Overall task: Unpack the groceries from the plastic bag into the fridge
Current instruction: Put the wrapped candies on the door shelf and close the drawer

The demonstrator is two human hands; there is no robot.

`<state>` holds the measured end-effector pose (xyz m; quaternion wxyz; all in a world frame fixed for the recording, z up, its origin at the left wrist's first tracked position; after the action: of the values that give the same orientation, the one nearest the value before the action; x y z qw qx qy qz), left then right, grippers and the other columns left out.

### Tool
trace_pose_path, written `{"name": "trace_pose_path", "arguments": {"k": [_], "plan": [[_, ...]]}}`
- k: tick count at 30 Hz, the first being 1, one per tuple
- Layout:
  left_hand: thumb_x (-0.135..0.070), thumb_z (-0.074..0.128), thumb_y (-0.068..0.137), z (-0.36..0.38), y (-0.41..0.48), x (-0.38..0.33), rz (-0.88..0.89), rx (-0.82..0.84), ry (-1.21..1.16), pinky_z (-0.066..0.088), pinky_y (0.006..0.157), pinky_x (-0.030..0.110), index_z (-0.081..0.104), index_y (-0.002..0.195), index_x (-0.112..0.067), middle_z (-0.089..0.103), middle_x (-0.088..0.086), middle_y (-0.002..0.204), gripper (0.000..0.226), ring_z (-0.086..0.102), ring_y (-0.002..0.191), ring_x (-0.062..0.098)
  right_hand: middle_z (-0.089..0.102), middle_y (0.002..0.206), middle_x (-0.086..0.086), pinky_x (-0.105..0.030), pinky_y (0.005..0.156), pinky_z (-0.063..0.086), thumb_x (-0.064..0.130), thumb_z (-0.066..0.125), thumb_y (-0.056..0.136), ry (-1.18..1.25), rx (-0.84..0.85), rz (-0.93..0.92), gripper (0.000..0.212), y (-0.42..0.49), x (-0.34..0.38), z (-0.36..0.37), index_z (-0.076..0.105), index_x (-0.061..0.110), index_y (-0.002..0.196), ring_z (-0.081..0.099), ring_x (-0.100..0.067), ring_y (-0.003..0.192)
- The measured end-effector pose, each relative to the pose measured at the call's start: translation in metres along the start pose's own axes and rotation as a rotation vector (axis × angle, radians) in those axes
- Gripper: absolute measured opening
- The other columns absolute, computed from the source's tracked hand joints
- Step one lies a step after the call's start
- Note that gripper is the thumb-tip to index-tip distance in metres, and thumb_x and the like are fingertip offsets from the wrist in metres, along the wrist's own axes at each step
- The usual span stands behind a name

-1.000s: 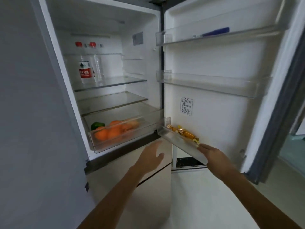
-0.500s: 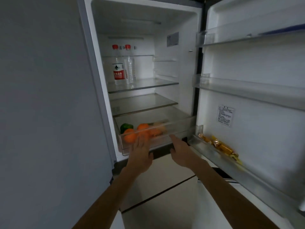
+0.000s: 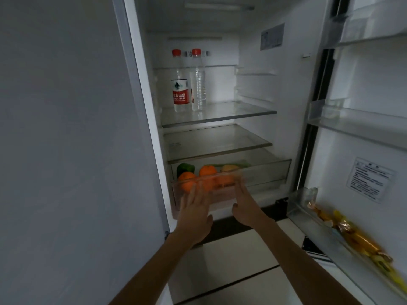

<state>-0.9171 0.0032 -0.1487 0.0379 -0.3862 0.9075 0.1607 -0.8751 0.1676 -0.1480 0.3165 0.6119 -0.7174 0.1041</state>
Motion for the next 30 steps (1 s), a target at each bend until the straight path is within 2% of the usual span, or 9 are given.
{"name": "trace_pose_path", "arguments": {"k": [3, 9, 12, 14, 16, 19, 21, 24, 30], "plan": [[-0.031, 0.053, 0.096, 0.005, 0.024, 0.012, -0.025, 0.018, 0.042, 0.004, 0.122, 0.057, 0.0, 0.157, -0.024, -0.017, 0.002, 0.164, 0.081, -0.018, 0.15, 0.026, 0.0, 0.163, -0.011, -0.029, 0.102, 0.042, -0.003, 0.049, 0.093, 0.022, 0.03, 0.027, 0.088, 0.027, -0.004, 0.0, -0.012, 0.014, 0.154, 0.047, -0.024, 0.126], [-0.03, 0.056, 0.095, 0.013, 0.068, 0.032, -0.09, 0.051, 0.003, 0.005, 0.12, 0.052, 0.0, 0.157, -0.024, -0.019, 0.002, 0.164, 0.084, -0.007, 0.152, 0.026, -0.016, 0.163, 0.0, -0.036, 0.116, 0.03, -0.004, 0.05, 0.088, 0.035, 0.103, 0.045, 0.097, 0.077, -0.017, 0.009, -0.016, 0.023, 0.154, 0.013, -0.025, 0.149], [-0.027, 0.059, 0.094, 0.014, 0.082, 0.038, -0.114, 0.064, -0.021, 0.02, 0.119, 0.051, 0.002, 0.157, -0.025, -0.02, 0.001, 0.164, 0.085, 0.01, 0.151, 0.03, -0.017, 0.163, -0.001, -0.036, 0.12, 0.022, -0.002, 0.05, 0.088, 0.01, 0.131, 0.062, 0.094, 0.093, -0.023, 0.012, -0.013, 0.02, 0.154, 0.004, -0.025, 0.151], [-0.023, 0.062, 0.093, 0.012, 0.09, 0.042, -0.137, 0.081, -0.086, 0.042, 0.109, 0.045, -0.003, 0.157, -0.026, -0.021, -0.001, 0.164, 0.091, 0.042, 0.136, 0.031, -0.014, 0.163, -0.002, -0.032, 0.119, 0.02, -0.001, 0.049, 0.089, 0.0, 0.147, 0.065, 0.091, 0.102, -0.025, 0.011, -0.012, 0.018, 0.154, 0.006, -0.025, 0.151], [-0.021, 0.063, 0.092, 0.011, 0.096, 0.046, -0.149, 0.102, -0.103, 0.051, 0.098, 0.041, -0.004, 0.157, -0.026, -0.021, -0.001, 0.163, 0.093, 0.057, 0.122, 0.031, -0.011, 0.164, -0.003, -0.031, 0.116, 0.022, -0.001, 0.049, 0.089, 0.017, 0.159, 0.063, 0.091, 0.107, -0.023, 0.007, -0.011, 0.017, 0.154, 0.01, -0.025, 0.15], [-0.022, 0.063, 0.092, 0.007, 0.102, 0.045, -0.152, 0.139, -0.117, 0.049, 0.101, 0.043, -0.002, 0.157, -0.026, -0.019, 0.001, 0.164, 0.092, 0.055, 0.125, 0.033, 0.008, 0.162, -0.008, -0.011, 0.103, 0.023, -0.009, 0.046, 0.088, 0.094, 0.174, 0.078, 0.084, 0.105, -0.011, -0.008, 0.0, 0.015, 0.155, 0.023, -0.024, 0.146], [-0.022, 0.061, 0.093, 0.002, 0.1, 0.039, -0.154, 0.136, -0.152, 0.046, 0.104, 0.041, 0.005, 0.157, -0.024, 0.003, 0.005, 0.166, 0.086, 0.052, 0.129, 0.032, 0.027, 0.155, -0.008, -0.002, 0.088, 0.025, -0.014, 0.042, 0.091, 0.156, 0.191, 0.063, 0.072, 0.097, -0.002, -0.021, 0.015, 0.012, 0.152, 0.034, -0.022, 0.137], [-0.021, 0.06, 0.094, -0.011, 0.087, 0.021, -0.108, 0.092, -0.227, 0.041, 0.105, 0.034, 0.03, 0.15, -0.021, 0.041, 0.006, 0.151, 0.064, 0.049, 0.13, 0.025, 0.04, 0.148, -0.005, -0.007, 0.087, 0.03, -0.009, 0.043, 0.095, 0.158, 0.15, 0.073, 0.057, 0.077, 0.004, -0.036, 0.029, 0.008, 0.148, 0.041, -0.021, 0.131], [-0.019, 0.058, 0.095, -0.04, 0.054, -0.06, 0.148, -0.022, -0.372, 0.041, 0.103, 0.025, 0.048, 0.137, -0.021, 0.054, -0.001, 0.135, 0.043, 0.053, 0.121, 0.013, 0.055, 0.134, -0.008, -0.017, 0.093, 0.036, 0.004, 0.053, 0.094, 0.133, -0.132, 0.071, 0.048, -0.011, 0.027, -0.1, 0.045, 0.013, 0.14, 0.052, -0.021, 0.122]]}}
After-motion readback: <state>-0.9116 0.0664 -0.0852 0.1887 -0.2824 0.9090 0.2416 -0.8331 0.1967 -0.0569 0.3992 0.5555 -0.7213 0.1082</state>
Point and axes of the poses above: each hand's wrist, its own y-axis towards the middle knuckle, its own z-axis out of the palm, x = y × z, the point moved 4 cm from there along y, towards the middle knuckle
